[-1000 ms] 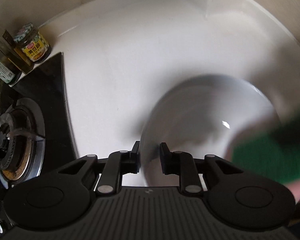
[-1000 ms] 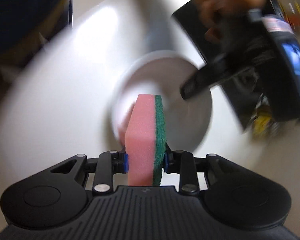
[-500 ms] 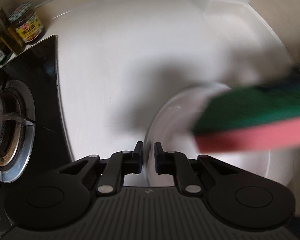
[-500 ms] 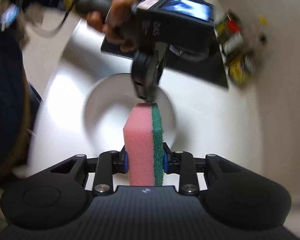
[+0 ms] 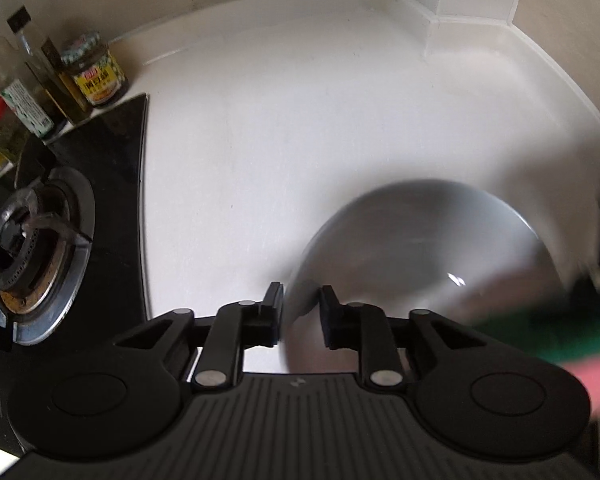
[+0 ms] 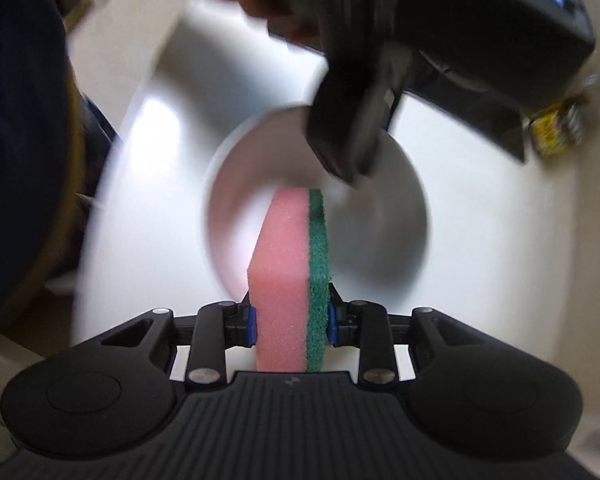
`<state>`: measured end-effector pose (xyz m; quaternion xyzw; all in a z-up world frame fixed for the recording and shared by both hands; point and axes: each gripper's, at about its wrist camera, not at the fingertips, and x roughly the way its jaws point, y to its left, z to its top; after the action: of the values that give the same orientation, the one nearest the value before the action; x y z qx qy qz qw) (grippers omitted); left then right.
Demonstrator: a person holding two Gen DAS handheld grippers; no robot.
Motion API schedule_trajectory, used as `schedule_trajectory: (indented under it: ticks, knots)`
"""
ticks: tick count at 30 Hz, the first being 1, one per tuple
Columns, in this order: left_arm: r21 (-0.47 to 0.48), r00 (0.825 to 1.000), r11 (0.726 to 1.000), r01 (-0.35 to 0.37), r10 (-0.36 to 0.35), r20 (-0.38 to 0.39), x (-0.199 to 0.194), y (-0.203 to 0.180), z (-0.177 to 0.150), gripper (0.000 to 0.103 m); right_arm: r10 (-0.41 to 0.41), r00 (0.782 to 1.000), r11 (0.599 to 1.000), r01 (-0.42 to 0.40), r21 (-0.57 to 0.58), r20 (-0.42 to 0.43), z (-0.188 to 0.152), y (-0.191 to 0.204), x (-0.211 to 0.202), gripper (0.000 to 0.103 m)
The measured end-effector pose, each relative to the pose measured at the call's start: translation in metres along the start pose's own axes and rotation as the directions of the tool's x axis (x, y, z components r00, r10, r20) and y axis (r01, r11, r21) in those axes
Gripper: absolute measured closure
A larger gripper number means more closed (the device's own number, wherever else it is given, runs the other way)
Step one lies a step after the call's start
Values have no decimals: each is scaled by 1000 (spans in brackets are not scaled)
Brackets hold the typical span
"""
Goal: Clean bowl
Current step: 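Hold the bowl with the left gripper while the right scrubs the interior again, then hold the bowl with the left gripper while the right wipes the sponge over the rim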
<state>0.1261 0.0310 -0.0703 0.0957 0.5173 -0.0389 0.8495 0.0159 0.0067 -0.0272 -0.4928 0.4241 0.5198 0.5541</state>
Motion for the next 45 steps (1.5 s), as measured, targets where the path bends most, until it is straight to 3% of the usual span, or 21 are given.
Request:
schedule_trajectory:
  ticks: [5,8,12,15,18,21,23,24,25,28,31,35,39,42,45]
  knots:
    - [-32,1000,999,-16,17,20,-5,3,3,69,119,975,966,-157,206,185,-15,-17,-32,76]
    - [-63,999,998,-24,26,28,-6,6,5,72,137,953,925,-221,309,272,-37,-31,-48,77]
    - [-104,999,994,-32,35,34,-6,11,5,79,93,945,896,-216,388,313,-70,-40,-77,77]
    - [-112,998,992,-48,53,41,-9,9,1,80,-52,969,900,-59,431,241,-75,-43,-94,77]
    - [-127,997,990,-57,64,44,-11,8,-2,81,-158,955,893,31,449,250,-70,-68,-100,77]
    - [-129,996,989,-72,78,43,-13,6,-3,81,-258,940,917,166,364,221,-56,-80,-87,77]
    - [-123,996,989,-78,84,43,-14,5,-4,82,-345,922,932,314,182,179,-29,-82,-56,77]
    - [-121,995,989,-79,85,44,-14,5,-4,82,-365,914,930,348,123,177,-22,-82,-47,77]
    - [-120,995,989,-81,86,45,-14,5,-5,82,-397,900,914,405,-8,179,-10,-79,-30,77]
    - [-123,995,989,-82,88,50,-15,5,-5,82,-343,923,893,378,-242,177,11,-77,3,77]
    - [-132,994,988,-83,91,57,-15,6,-5,81,-299,944,901,328,-285,140,18,-86,19,77]
    - [-126,993,987,-96,105,62,-15,4,-3,79,-251,964,957,260,-126,87,9,-112,21,77]
    - [-124,992,988,-98,106,65,-14,4,0,78,-252,967,967,252,37,17,-12,-121,26,77]
    - [-127,992,987,-97,106,66,-13,3,2,77,-274,962,936,264,234,11,-34,-109,22,77]
    - [-130,992,987,-99,108,67,-12,2,3,75,-318,948,861,284,421,10,-51,-88,21,77]
